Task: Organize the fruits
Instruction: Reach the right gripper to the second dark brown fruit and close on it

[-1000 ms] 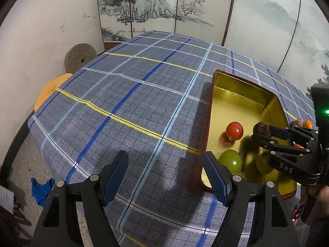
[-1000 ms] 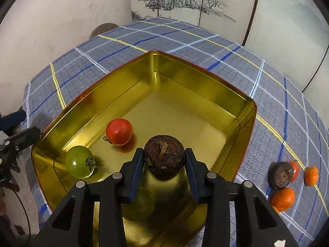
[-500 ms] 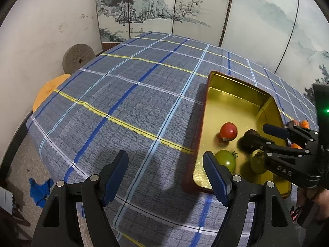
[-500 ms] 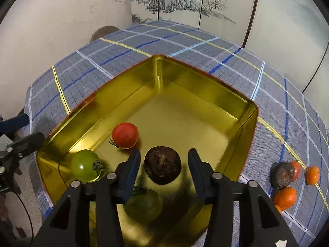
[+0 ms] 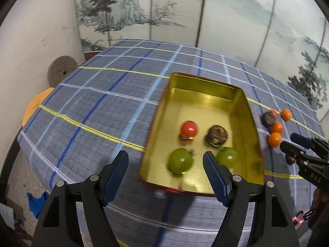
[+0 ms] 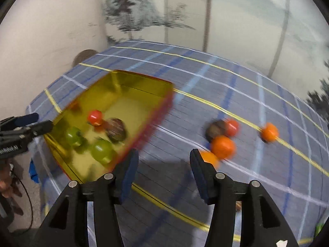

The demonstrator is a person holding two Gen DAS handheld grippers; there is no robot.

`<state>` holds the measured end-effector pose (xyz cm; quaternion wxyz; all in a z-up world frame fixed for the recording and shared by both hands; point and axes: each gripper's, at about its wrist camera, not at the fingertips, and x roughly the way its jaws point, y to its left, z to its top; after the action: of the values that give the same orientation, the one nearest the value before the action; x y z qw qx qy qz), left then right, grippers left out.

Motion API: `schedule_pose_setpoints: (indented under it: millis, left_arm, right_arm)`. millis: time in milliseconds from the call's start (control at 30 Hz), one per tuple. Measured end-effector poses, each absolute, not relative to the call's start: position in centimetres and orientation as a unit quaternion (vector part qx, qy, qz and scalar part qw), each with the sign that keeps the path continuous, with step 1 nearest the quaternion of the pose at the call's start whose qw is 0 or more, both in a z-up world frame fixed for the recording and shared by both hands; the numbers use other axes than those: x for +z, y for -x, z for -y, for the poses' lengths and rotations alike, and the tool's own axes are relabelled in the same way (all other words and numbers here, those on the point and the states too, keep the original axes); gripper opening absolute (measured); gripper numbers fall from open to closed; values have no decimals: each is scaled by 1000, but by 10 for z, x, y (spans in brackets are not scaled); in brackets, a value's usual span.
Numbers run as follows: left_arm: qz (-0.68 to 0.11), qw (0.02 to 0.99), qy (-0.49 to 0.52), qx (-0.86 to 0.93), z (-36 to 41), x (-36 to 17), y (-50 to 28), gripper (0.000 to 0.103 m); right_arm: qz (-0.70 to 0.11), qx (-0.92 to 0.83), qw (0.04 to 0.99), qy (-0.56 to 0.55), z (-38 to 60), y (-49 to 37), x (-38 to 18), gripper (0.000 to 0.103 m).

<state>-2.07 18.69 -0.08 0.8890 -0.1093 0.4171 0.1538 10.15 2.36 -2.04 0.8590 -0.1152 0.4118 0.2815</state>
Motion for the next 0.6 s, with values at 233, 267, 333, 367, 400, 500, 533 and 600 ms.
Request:
schedule_pose_setpoints:
  millis: [233, 267, 333, 367, 400, 500, 533, 600]
  left_arm:
    - [-424, 894, 91, 113, -149, 1, 8, 75]
    - [-423, 896, 87, 105, -141, 2, 5, 75]
    - [-424, 897, 80, 92, -129, 3, 0, 75]
    - [-426, 898, 77, 84, -122, 2, -4, 75]
    - [-427, 898, 75, 79, -116, 2, -6, 75]
    - [-430, 899, 67, 55, -98, 0, -16, 75]
    - [-430, 899, 64, 52, -95, 0, -18, 75]
    - [-430, 900, 57, 44, -86, 0, -23, 75]
  right_arm:
    - [-434, 226, 868, 88, 46, -102, -41, 50]
    - [-436, 222, 868, 86, 51, -102, -44, 50]
    - [-442, 215, 867, 82, 59, -103, -52, 50]
    - [-445, 212, 866, 82, 62, -104, -56, 50]
    - [-446, 210, 866, 83, 65, -104, -59, 50]
    - [-448, 216, 864, 79, 69, -106, -67, 50]
    - [-447, 217, 864, 77, 69, -108, -69, 50]
    - [-445, 221, 865, 74, 70, -111, -70, 50]
